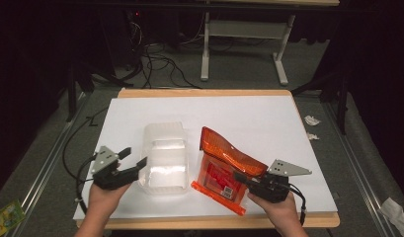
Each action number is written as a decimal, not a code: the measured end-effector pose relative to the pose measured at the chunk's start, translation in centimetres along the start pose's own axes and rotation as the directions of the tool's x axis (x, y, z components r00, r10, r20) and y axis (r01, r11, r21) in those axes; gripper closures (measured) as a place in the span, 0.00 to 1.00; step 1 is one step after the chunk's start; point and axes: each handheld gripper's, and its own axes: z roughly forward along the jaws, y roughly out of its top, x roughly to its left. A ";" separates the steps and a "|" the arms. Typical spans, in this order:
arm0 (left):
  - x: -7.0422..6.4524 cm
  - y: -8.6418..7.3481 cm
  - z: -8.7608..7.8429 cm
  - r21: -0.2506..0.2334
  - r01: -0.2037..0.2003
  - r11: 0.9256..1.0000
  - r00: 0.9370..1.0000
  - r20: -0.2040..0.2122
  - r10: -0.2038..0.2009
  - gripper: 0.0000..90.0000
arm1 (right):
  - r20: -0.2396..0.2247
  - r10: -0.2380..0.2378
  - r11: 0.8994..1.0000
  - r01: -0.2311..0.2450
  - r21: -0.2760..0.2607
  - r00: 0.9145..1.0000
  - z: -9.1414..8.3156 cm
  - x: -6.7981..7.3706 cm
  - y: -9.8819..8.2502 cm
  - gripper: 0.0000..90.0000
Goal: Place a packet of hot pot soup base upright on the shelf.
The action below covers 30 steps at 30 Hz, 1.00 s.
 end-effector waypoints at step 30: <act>4.7 -4.8 -0.1 0.097 0.032 0.995 0.997 -0.072 -0.025 0.31 | -0.002 -0.028 1.000 0.028 0.011 1.000 0.0 0.7 0.2 0.80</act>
